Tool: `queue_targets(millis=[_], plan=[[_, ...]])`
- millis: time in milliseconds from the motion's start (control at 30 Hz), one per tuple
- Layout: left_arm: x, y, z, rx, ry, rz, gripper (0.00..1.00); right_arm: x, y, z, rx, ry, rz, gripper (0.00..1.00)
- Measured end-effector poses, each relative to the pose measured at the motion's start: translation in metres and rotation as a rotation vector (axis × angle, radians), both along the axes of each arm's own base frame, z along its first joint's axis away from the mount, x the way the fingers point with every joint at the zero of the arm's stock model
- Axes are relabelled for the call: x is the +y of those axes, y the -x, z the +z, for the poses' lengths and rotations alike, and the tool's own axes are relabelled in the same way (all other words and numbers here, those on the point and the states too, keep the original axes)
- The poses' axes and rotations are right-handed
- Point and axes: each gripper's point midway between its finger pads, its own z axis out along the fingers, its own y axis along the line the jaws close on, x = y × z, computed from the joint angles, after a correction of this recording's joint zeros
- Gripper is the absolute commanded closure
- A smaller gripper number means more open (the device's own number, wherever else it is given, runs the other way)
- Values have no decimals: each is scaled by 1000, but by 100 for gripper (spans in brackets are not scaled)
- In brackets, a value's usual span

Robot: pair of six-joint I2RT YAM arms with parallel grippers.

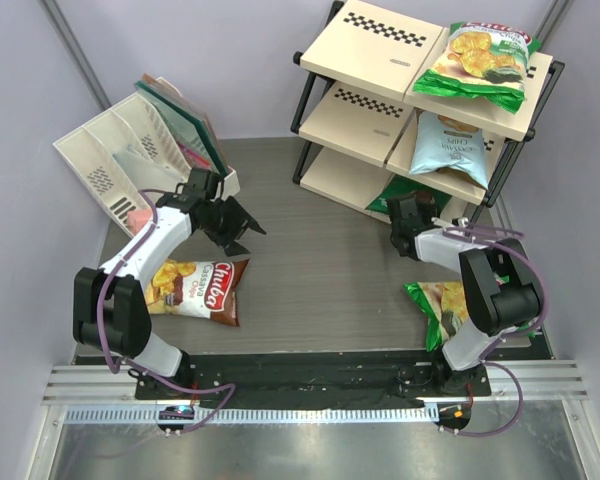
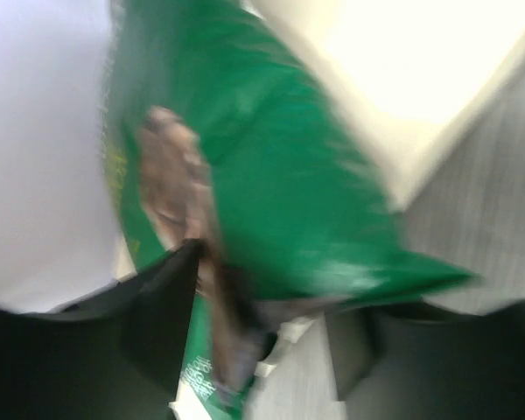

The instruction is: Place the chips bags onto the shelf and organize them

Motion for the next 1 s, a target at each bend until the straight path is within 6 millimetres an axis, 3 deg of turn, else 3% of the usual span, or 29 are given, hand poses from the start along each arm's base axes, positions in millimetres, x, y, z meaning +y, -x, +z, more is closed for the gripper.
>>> queue_targets(millis=[133,233,500,633,800,900,1000], plan=[[0,0,0,-1,0,0,38,1,20,-14,43,-10,33,33],[0,0,0,-1,0,-1,38,0,30,-14,47,-16,47,33],[0,-1,0,-6,1,-1,37,6,52,24,-11,-42,138,30],[0,-2,1,-9,0,-2,31,13,65,32,-33,-72,195,30],[7,-9,13,-43,-61,-23,12,36,90,24,2,-135,360,33],[23,-12,22,-63,-156,-2,10,62,94,35,20,-141,538,33],[45,3,23,-57,-250,44,10,88,87,58,32,-114,712,33]])
